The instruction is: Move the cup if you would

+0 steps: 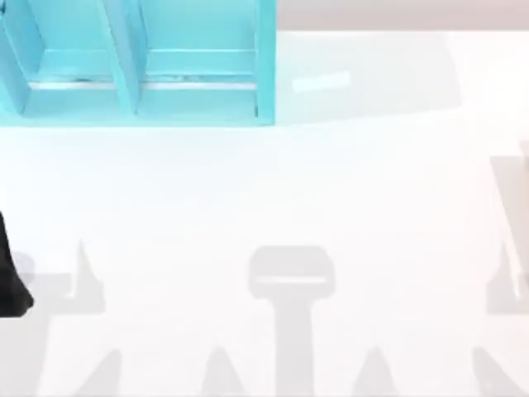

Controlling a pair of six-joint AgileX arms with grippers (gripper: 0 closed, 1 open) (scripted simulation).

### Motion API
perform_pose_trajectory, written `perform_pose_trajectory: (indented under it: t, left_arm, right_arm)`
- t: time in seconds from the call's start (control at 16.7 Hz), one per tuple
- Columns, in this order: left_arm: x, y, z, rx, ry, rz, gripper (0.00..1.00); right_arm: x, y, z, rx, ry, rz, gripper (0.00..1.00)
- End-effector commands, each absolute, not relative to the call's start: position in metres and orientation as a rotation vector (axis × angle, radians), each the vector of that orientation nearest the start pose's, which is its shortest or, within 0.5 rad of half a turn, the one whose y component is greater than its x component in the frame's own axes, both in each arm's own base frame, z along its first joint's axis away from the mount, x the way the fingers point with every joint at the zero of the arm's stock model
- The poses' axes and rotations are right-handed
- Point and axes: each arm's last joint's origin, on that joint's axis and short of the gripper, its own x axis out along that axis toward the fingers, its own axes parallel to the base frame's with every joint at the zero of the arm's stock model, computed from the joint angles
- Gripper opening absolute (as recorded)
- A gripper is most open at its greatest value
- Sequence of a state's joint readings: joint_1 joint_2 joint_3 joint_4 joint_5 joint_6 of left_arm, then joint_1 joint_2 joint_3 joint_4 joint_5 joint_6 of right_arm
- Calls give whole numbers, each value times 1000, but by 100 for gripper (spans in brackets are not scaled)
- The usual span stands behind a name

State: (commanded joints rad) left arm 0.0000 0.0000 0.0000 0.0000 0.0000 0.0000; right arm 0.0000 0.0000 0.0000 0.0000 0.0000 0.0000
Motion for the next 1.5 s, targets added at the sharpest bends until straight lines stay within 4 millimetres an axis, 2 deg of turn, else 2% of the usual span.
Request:
perform_pose_trajectory:
  t: [0.18, 0.3, 0.48, 0.6, 0.78, 0.96, 1.2, 1.5]
  left_arm:
    - [106, -1, 162, 1, 10, 2, 100]
    - [106, 0, 171, 6, 56, 8, 100]
    - [111, 1, 197, 18, 191, 17, 100]
    - [121, 3, 217, 27, 330, 21, 100]
    - [152, 6, 241, 38, 600, 24, 100]
    - [195, 12, 253, 41, 896, 21, 100]
    - [251, 22, 253, 35, 1227, 10, 100]
    - [306, 33, 241, 22, 1494, -9, 100]
  right_arm:
    - [106, -1, 160, 0, 0, 0, 100]
    - [106, -1, 160, 0, 0, 0, 100]
    - [106, -1, 160, 0, 0, 0, 100]
    - [106, -1, 160, 0, 0, 0, 100]
    - [106, -1, 160, 0, 0, 0, 100]
    - [106, -1, 160, 0, 0, 0, 100]
    - [106, -1, 160, 0, 0, 0, 100]
    - [106, -1, 160, 0, 0, 0, 100]
